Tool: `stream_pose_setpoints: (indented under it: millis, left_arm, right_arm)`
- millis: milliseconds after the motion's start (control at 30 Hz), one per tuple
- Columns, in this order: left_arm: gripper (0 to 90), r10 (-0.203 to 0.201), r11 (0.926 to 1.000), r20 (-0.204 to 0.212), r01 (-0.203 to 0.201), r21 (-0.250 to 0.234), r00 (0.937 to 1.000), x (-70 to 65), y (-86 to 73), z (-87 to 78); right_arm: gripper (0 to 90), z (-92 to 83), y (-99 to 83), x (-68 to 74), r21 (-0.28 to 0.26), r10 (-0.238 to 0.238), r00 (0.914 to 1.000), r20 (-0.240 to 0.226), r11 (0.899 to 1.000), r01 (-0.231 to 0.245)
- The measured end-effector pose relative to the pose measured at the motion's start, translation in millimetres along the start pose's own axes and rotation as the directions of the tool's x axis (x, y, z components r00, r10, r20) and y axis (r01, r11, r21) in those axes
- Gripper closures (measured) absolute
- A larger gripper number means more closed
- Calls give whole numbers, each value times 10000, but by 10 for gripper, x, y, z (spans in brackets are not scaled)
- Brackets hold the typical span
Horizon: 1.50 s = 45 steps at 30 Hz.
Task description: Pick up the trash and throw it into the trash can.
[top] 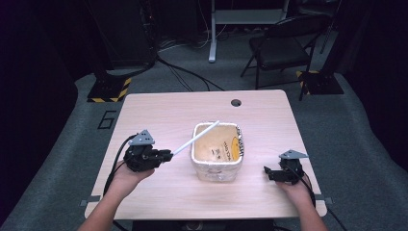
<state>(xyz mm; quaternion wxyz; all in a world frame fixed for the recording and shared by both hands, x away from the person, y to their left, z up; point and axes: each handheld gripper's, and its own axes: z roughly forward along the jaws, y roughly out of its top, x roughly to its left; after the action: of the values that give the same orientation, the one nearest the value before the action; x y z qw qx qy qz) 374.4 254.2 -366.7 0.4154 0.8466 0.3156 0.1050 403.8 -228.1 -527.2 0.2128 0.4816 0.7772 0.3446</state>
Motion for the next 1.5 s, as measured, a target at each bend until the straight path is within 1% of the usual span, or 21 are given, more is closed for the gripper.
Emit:
stream_pose_setpoints:
  millis: [700, 900, 1033, 1200, 1233, 1300, 1400, 1500]
  left_arm:
    - [783, 200, 9995, 287, -207, 237, 9994, -112, 73, 120]
    - [783, 302, 9993, 355, -310, 226, 9989, -143, 110, 150]
    - [782, 290, 9994, 412, -297, 179, 9987, -165, 137, 178]
    - [775, 411, 9991, 370, -415, 103, 9985, -190, 162, 189]
    - [763, 416, 9991, 338, -417, 13, 9986, -191, 164, 184]
    - [667, 299, 9994, 368, -294, -159, 9989, -185, 167, 169]
    - [605, 229, 9993, 383, -217, -308, 9990, -181, 162, 149]
    - [549, 252, 9991, 333, -241, -335, 9991, -178, 151, 142]
  right_arm:
    - [149, 0, -1, 0, -18, -6, 10000, -9, 10000, 6]
    - [149, 0, -1, 0, -16, -8, 10000, -10, 10000, 8]
    - [149, 0, -1, 0, -7, -8, 10000, -13, 10000, 8]
    - [149, 0, -1, -1, -20, -13, 10000, -14, 10000, 13]
    - [149, 0, -1, -1, -11, -10, 10000, -19, 10000, 10]
    - [149, 0, -2, -1, -22, -11, 10000, -14, 10000, 11]
    - [149, 0, -1, -1, -15, -13, 10000, -16, 10000, 13]
    - [149, -1, -1, 0, -16, -4, 10000, -34, 10000, 4]
